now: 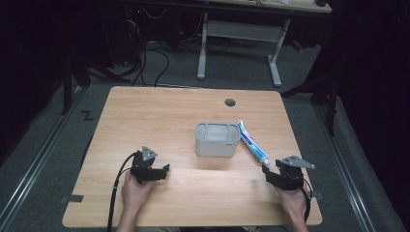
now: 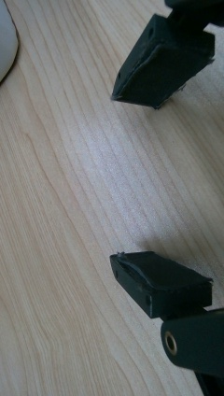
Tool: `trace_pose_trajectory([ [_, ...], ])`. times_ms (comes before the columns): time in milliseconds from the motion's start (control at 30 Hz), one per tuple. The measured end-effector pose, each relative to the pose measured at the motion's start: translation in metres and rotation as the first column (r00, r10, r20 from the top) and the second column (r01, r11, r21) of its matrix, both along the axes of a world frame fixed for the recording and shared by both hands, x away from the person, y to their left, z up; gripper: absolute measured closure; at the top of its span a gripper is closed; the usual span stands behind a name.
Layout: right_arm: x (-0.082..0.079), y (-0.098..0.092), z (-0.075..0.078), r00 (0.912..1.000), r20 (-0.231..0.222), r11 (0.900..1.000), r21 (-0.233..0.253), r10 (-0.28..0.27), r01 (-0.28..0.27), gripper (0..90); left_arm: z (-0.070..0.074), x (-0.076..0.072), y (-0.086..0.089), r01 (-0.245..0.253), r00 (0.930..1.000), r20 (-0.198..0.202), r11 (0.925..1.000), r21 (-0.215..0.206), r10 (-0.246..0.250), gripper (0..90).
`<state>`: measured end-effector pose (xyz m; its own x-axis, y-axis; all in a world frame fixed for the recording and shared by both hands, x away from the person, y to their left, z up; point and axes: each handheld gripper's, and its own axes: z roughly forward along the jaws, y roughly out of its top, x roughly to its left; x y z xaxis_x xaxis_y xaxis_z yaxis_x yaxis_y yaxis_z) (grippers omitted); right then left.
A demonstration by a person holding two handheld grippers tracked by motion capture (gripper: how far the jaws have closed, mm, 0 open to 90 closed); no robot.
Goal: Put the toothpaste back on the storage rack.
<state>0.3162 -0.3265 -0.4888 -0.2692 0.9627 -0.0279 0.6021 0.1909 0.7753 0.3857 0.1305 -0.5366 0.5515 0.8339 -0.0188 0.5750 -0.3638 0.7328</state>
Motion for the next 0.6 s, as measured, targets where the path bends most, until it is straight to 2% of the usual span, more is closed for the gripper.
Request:
trace_pose_trajectory([
  [167, 0.010, 0.005, 0.005, 0.9998, 0.002, 1.000, -0.003, 0.019, -0.019, 37.9, 0.000, 0.000, 0.000, 0.000, 1.0000, 0.000, 1.0000, 0.000, 0.000, 18.7],
  [300, 0.021, 0.008, 0.009, 0.9988, -0.017, 0.999, -0.008, 0.046, -0.047, 39.7, 0.000, 0.000, 0.000, -0.001, 1.0000, 0.001, 1.0000, 0.000, 0.001, 18.8],
  [433, 0.026, 0.008, 0.012, 0.9983, -0.012, 0.998, -0.007, 0.056, -0.057, 41.3, 0.000, 0.000, 0.000, -0.001, 1.0000, 0.001, 1.0000, 0.000, 0.001, 18.9],
  [467, 0.028, 0.008, 0.013, 0.9981, -0.014, 0.998, -0.004, 0.061, -0.061, 42.3, 0.000, 0.000, 0.000, -0.001, 1.0000, 0.001, 1.0000, 0.000, 0.001, 18.9],
  [500, 0.032, 0.008, 0.012, 0.9967, -0.023, 0.997, 0.004, 0.078, -0.078, 47.1, 0.000, 0.000, 0.000, -0.002, 1.0000, 0.001, 1.0000, 0.000, 0.002, 19.0],
  [600, 0.036, 0.010, 0.012, 0.9952, -0.029, 0.996, 0.009, 0.094, -0.093, 49.2, 0.000, 0.000, 0.000, -0.003, 1.0000, 0.001, 1.0000, 0.000, 0.003, 19.2],
])
